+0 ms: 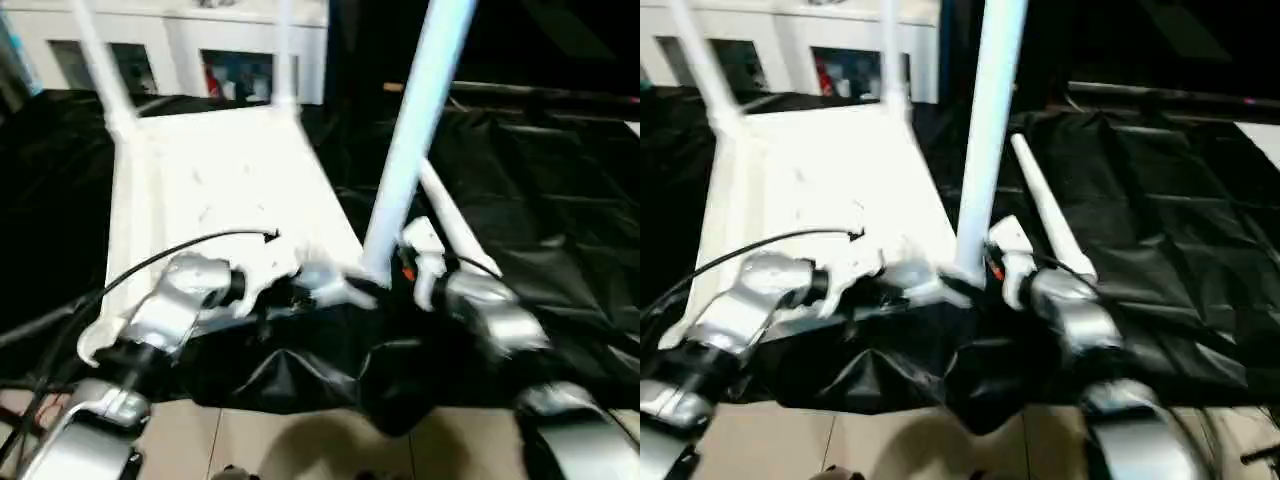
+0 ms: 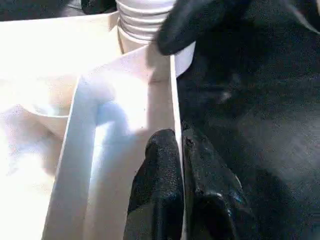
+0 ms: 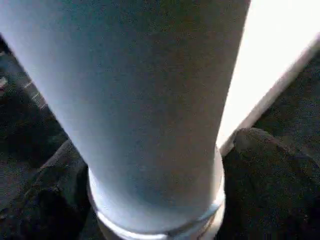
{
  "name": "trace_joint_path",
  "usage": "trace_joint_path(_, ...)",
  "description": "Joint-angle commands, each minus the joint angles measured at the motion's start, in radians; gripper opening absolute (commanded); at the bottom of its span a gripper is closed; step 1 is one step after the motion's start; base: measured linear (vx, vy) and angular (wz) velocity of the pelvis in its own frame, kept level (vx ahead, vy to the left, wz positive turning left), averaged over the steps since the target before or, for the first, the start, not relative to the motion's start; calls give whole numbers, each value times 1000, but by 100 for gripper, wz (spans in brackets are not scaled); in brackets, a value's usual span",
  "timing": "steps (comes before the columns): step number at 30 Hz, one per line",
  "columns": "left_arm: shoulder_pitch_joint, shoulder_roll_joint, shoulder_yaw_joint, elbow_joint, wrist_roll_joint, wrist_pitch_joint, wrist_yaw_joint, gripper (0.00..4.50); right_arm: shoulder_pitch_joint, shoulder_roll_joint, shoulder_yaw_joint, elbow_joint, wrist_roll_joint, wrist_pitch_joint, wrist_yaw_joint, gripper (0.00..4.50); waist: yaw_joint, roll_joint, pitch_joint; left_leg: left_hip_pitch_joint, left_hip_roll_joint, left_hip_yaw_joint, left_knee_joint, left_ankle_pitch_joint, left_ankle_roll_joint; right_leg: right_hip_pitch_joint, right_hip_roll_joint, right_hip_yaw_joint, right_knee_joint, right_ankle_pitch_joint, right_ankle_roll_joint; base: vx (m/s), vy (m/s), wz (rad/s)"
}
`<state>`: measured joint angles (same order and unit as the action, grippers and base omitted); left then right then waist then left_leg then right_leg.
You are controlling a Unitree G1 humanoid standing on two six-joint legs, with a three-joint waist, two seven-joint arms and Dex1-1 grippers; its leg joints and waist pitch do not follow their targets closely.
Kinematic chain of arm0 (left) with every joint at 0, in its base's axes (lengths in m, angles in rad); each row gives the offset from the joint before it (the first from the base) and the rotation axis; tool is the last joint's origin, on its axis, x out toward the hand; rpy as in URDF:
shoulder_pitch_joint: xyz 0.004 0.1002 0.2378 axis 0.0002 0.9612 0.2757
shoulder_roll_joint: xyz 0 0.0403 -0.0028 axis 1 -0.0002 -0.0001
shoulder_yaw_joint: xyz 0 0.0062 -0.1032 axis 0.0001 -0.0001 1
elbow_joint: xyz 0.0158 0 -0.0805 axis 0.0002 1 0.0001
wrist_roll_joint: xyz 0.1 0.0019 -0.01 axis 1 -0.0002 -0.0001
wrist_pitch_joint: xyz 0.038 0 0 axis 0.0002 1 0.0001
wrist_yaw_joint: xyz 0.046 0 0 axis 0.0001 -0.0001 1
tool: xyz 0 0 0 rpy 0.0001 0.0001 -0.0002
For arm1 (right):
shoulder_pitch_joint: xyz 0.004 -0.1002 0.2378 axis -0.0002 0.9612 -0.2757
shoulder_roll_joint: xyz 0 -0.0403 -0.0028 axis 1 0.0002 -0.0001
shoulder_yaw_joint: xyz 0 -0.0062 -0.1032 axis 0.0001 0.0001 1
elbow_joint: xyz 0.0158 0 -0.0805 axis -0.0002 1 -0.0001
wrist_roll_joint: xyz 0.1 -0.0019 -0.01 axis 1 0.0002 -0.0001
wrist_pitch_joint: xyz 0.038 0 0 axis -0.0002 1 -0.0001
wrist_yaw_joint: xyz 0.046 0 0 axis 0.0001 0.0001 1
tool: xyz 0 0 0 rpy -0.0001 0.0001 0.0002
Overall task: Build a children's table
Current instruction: Rotate leg to tighten
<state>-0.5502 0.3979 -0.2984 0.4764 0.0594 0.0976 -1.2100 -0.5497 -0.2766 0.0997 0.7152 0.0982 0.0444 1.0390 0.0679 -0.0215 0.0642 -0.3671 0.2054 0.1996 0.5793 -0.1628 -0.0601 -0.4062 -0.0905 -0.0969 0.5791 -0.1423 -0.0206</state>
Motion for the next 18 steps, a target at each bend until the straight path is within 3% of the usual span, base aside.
trace_joint_path(1, 6, -15, -62, -8, -10, -29, -56, 0, 1, -13, 18, -35, 0, 19, 39, 445, 1, 12, -75, 23, 38, -13, -67, -307, 20, 43, -56, 52, -60, -303, -213, 0, 0, 0)
trace_joint_path(13, 1, -5, -62, 16, -6, -57, -75, 0, 30, -21, 45, -84, 5, 39, 76, 361, -3, 6, -75, 19, 35, -18, -68, -318, 10, 45, -58, 51, -65, -350, -193, 0, 0, 0)
trace_joint_path(18, -9, -38, -37, 32, -15, -43, -9, 0, 39, 16, 24, -78, 19, 67, 23, 321, -4, 8, -74, 23, 36, -18, -67, -327, 9, 42, -59, 51, -69, -374, -189, 0, 0, 0)
